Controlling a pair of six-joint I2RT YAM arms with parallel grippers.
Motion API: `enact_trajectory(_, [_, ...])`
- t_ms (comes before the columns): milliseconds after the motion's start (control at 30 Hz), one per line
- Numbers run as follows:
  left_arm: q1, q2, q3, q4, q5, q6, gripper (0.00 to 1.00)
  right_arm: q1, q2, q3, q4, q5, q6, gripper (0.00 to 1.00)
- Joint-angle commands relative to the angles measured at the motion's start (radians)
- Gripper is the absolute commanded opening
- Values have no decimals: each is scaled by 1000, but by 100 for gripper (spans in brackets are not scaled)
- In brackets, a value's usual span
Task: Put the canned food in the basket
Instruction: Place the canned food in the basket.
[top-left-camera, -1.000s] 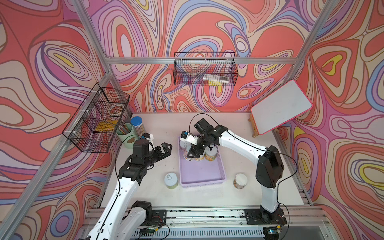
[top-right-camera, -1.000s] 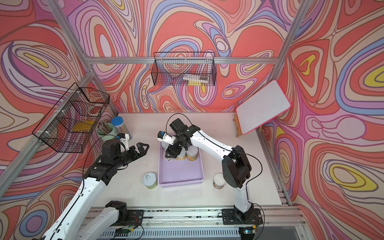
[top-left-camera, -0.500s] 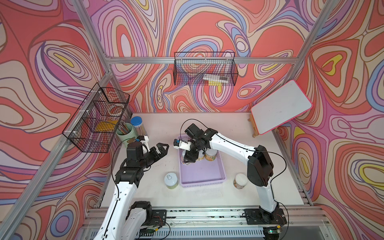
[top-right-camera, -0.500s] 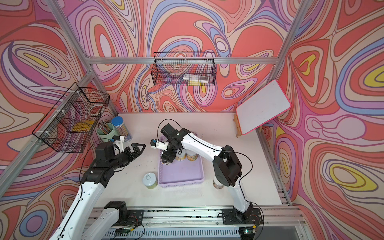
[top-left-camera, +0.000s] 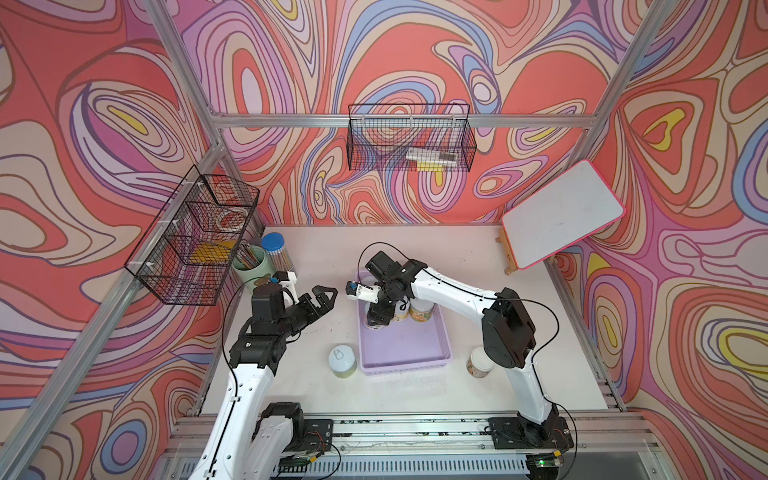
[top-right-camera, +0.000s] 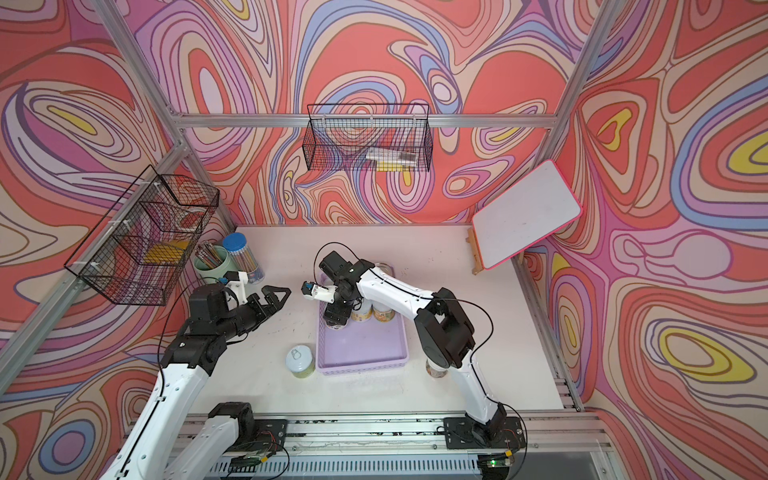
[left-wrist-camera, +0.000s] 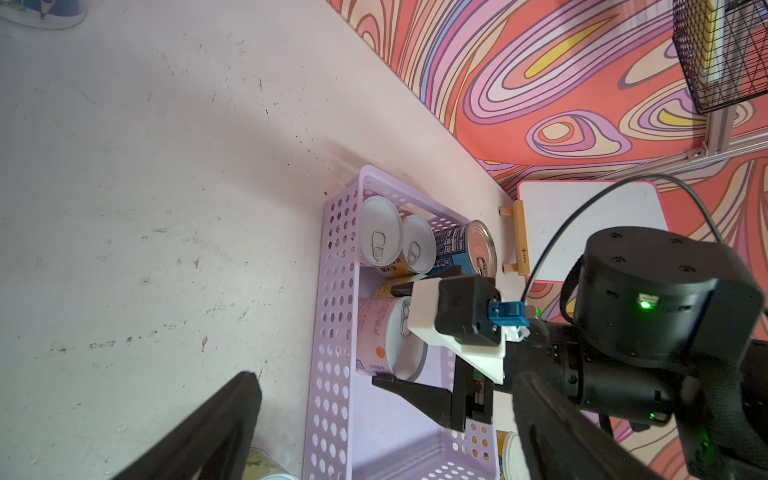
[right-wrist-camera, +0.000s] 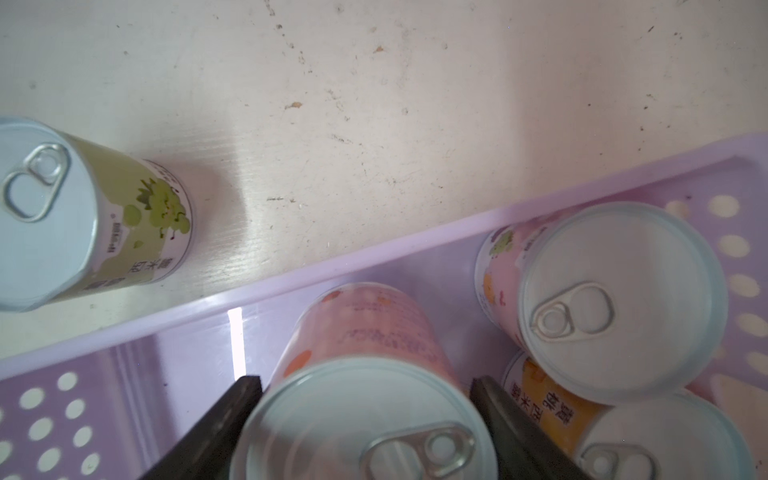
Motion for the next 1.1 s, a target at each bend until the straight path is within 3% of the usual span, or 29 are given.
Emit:
enact_trajectory(0, [8, -9, 0, 2, 13, 7, 99, 8, 15, 39, 63, 19, -8, 0])
enact_trajectory(633, [10, -15, -20, 8, 18, 1, 99, 7, 47, -24, 229, 182, 31, 0])
enact_trajectory(1067, [10, -15, -24, 9, 19, 1, 99, 7, 50, -41, 246, 204, 57, 48])
